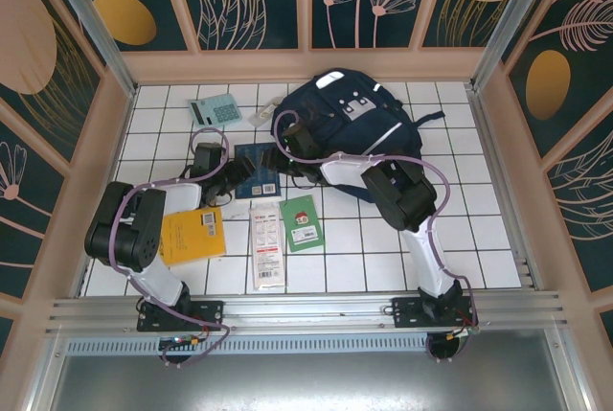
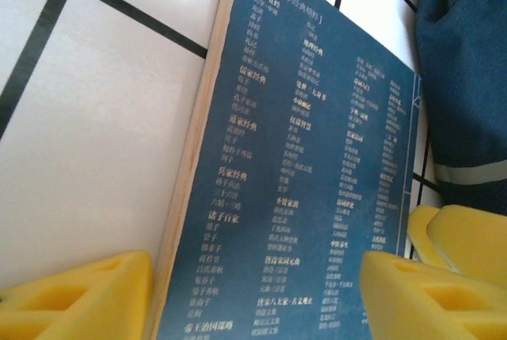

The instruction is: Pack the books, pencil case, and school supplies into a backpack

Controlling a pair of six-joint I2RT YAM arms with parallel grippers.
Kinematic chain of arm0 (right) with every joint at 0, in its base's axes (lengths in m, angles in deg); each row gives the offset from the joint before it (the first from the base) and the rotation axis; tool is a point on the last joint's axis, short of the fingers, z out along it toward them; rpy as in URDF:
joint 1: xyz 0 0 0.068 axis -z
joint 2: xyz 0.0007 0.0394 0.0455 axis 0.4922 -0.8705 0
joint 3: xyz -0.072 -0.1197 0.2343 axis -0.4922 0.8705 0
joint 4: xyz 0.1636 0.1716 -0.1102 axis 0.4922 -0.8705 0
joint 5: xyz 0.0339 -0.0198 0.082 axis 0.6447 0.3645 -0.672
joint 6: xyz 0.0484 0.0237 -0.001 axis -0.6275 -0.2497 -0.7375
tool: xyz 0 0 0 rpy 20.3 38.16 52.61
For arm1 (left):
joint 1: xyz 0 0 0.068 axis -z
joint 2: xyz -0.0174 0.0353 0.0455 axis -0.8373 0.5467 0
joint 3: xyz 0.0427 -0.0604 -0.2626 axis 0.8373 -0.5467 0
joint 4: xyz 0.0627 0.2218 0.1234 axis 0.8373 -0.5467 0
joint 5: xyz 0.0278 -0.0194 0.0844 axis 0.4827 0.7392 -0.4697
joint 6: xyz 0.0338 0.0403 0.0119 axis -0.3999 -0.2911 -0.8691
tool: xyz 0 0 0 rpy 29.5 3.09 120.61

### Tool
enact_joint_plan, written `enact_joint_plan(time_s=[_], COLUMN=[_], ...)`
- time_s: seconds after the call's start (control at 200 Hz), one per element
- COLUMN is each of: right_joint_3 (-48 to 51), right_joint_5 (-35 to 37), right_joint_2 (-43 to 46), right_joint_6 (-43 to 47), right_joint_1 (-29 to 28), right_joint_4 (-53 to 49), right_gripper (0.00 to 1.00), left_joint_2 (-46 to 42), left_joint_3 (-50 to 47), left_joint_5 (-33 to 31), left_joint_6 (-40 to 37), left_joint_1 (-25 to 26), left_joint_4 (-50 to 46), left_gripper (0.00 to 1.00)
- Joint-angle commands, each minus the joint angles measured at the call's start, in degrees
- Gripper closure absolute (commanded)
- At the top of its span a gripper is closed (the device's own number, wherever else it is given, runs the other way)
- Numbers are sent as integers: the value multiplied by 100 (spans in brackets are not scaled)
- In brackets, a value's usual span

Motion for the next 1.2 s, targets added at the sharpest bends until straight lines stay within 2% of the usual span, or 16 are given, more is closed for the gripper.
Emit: enact_joint_plan(time_s=[0.0,0.135,0.255,0.34,0.42,0.495,0.676,0.831,1.196], right_joint_3=[-188,-180,-186,-230,-286,-300,-464,-550,511], right_joint_5=[319,730,788,778,774,760,656,147,-1798], right_joint_2=[28,33,-26,-109,-168,-211,-392,-506,200], right_joint_6=[241,335,375,358,357,350,251,171,-569], right_joint_1=[-26,-101,-171,-193,-217,-227,-310,-378,-185], right_joint_4=[-404,-669,-682,-699,-741,-757,-874,-631,1892], right_gripper=[45,45,45,45,45,45,45,46,49], left_joint_2=[-96,-137,-183,-161,-123,-79,1,92,201], left_joint_3=[-108,-168,-242,-252,-262,-270,-325,-392,-435], left_joint_5=[-251,-519,-630,-659,-674,-678,-578,-411,-195], left_joint_6=[-139,-130,-119,-111,-104,-104,-36,23,45], left_joint_1=[28,52,54,61,58,53,62,58,65], left_joint_4=[-222,-351,-364,-373,-362,-360,-238,-86,115], left_gripper=[35,39,48,69,72,85,85,85,89])
